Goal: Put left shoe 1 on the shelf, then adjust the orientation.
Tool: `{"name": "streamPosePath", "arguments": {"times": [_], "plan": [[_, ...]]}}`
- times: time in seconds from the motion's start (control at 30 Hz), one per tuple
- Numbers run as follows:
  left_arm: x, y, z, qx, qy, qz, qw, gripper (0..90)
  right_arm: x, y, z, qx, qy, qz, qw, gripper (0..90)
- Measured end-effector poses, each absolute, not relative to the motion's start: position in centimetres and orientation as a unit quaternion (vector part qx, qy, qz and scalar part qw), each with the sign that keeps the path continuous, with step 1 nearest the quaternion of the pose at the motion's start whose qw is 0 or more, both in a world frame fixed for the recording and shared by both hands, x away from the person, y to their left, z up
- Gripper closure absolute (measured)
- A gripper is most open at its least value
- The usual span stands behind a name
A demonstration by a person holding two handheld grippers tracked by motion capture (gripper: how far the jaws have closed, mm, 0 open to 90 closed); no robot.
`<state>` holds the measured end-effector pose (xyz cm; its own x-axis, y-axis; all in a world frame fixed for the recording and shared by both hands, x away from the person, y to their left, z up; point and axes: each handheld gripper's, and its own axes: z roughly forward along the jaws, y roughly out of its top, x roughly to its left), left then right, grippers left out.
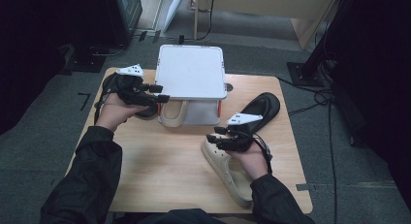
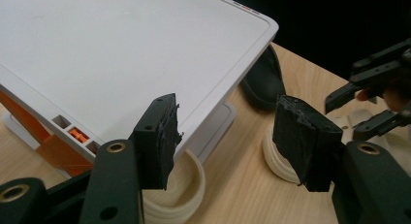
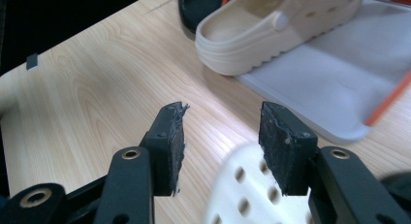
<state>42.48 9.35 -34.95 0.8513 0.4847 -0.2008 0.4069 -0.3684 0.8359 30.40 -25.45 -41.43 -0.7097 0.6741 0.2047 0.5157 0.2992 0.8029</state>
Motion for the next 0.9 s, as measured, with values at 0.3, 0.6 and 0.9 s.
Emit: {"name": "streamPosePath", "arguments": {"times": [0.3, 0.6, 0.9], "plan": [[43.4, 9.1, -35.9, 0.824, 0.284, 0.040, 0.488, 42.2, 28.9, -28.5, -42.9, 0.383, 0.802, 0.451, 0.083, 50.9], [43.9, 9.1, -36.3, 0.826, 0.285, 0.041, 0.485, 42.5, 27.8, -30.2, -42.9, 0.388, 0.799, 0.450, 0.091, 50.6], [44.3, 9.1, -36.5, 0.824, 0.284, 0.045, 0.489, 43.9, 26.2, -31.8, -43.0, 0.397, 0.791, 0.457, 0.093, 50.3]]}}
